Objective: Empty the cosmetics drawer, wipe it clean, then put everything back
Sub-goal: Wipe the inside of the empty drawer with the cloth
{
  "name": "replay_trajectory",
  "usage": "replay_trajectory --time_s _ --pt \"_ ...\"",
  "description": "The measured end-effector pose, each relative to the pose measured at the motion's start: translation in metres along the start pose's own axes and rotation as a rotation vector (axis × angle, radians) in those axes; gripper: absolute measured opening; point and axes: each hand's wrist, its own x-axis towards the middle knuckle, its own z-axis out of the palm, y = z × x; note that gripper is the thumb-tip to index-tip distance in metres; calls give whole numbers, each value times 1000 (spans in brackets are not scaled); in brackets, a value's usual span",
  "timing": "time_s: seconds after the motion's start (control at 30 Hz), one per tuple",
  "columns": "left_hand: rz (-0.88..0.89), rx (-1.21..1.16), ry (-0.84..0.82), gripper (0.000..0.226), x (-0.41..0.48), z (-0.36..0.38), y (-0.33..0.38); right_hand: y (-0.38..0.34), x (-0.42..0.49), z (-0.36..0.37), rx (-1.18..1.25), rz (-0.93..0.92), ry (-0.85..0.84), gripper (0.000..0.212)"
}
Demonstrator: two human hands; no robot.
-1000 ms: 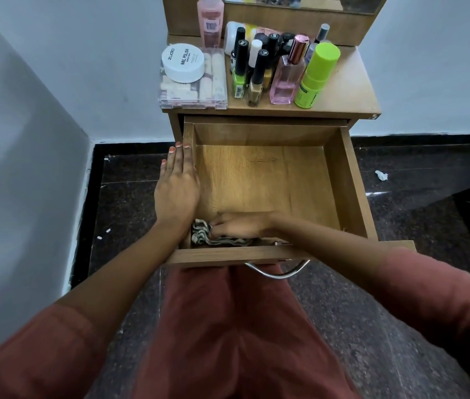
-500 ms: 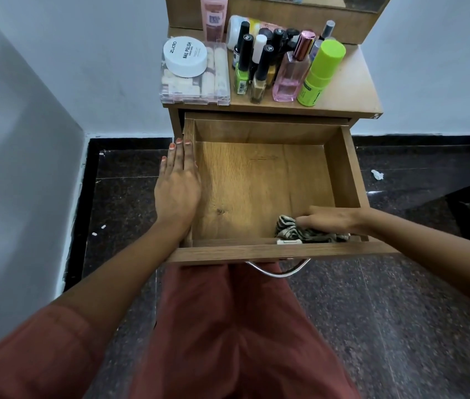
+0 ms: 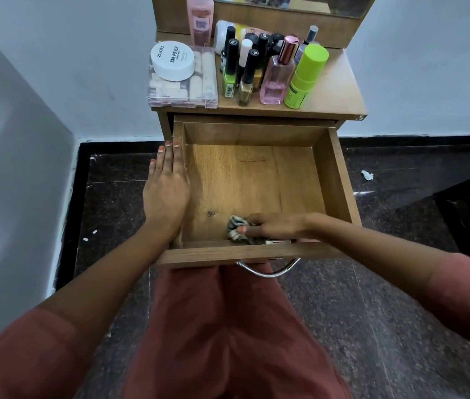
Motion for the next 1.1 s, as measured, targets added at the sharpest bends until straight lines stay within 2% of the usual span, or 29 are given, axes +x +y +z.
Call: replay_trajectory --time_s 0.13,0.23,0.53,0.63,0.87,0.97,1.1 --pt "1 6 -13 46 1 -1 0 38 -31 -24 -9 222 -19 46" --pt "4 32 -30 47 0 -3 0 49 -40 -30 -89 300 4 47" --pt "-22 99 -94 47 1 -7 3 26 -31 -15 -24 203 57 51" --pt "-28 74 -76 47 0 -7 4 10 -22 -9 41 135 21 55" --pt "-27 44 -17 46 1 -1 3 23 -19 -9 -43 59 55 53" --pt "-24 41 -11 46 1 0 3 43 -25 -18 -78 84 70 42" --pt "-24 42 -13 46 0 0 3 54 -29 -42 -246 210 -16 43"
